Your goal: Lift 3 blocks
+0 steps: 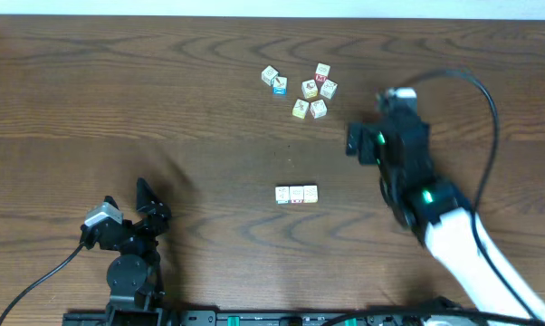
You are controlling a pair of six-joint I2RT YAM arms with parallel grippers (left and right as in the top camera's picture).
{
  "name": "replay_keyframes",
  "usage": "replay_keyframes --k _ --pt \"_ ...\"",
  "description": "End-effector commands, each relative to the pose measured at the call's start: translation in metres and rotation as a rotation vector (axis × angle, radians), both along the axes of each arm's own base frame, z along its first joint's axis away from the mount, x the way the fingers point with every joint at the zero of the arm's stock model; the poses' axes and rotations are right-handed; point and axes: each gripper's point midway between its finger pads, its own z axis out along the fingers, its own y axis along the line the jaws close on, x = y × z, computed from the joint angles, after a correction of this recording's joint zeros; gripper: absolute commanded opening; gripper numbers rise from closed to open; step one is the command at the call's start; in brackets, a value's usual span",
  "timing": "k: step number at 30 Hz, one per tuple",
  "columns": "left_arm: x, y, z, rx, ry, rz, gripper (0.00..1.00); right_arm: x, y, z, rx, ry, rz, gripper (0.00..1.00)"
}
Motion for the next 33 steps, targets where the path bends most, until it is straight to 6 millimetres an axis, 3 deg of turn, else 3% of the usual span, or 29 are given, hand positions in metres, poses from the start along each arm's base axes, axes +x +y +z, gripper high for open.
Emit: replay_keyframes --k 1,10,16,28,33 --pt "-0.001 0.002 -0.017 0.017 0.061 0.009 0.77 -0.024 -0.027 0.000 -0.055 -0.061 -0.056 0.99" --pt "-0.001 0.002 -0.017 0.017 0.061 0.009 0.77 -0.072 -0.084 0.052 0.123 -0.360 -0.112 0.99" --pt "-0.001 0.002 -0.017 0.017 0.061 0.009 0.77 -0.102 -0.099 0.082 0.151 -0.615 -0.131 0.99" --pt "-0.001 0.002 -0.017 0.017 0.061 0.009 0.77 -0.115 -0.098 0.008 0.152 -0.623 -0.108 0.99" --pt "-0.001 0.002 -0.017 0.017 0.061 0.009 0.77 -0.113 -0.098 -0.020 0.138 -0.526 -0.115 0.99"
